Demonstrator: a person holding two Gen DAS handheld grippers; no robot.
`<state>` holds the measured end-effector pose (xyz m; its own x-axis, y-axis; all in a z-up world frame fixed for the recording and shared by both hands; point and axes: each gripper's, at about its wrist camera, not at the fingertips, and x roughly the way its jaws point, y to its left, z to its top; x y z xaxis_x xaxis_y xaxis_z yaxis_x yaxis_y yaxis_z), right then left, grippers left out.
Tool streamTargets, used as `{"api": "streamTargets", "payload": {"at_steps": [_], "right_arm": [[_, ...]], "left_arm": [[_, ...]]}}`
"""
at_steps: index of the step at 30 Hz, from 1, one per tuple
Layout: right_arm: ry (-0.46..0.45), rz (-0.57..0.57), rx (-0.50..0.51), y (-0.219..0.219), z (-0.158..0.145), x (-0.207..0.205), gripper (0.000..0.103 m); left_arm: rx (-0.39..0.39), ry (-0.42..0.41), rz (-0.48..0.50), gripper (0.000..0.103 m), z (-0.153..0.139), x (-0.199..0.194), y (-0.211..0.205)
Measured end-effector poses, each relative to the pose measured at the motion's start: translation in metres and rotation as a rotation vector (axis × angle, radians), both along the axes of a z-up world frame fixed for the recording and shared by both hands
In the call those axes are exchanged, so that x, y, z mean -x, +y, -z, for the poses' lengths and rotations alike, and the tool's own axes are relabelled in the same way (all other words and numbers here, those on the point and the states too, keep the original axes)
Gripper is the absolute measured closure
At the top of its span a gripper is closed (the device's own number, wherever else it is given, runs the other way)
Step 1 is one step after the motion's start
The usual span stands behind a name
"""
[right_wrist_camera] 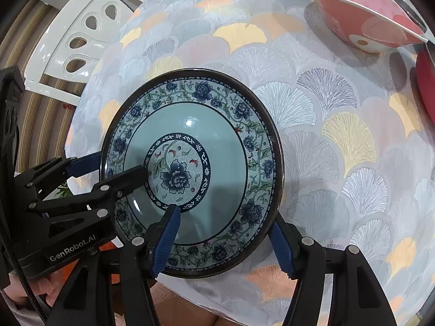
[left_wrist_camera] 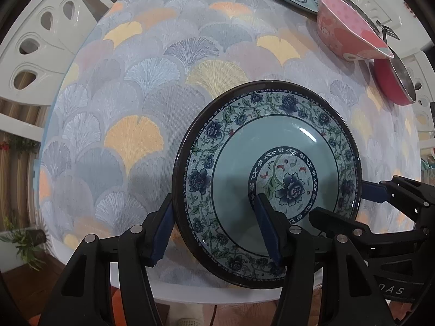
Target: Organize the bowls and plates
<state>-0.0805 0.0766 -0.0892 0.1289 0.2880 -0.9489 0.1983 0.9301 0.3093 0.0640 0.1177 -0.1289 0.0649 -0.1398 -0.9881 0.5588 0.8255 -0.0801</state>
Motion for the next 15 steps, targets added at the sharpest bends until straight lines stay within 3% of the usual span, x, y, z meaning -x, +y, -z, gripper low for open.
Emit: {"api": "streamTargets", "payload": {"at_steps": [15], "right_arm": [[0.001,-0.006,-0.017,-0.0001,0.0001,0.0006,0.04]], "left_arm": [[-0.043,0.012,-0.008,0.046,-0.0006,0.0032,-0.0024]]}}
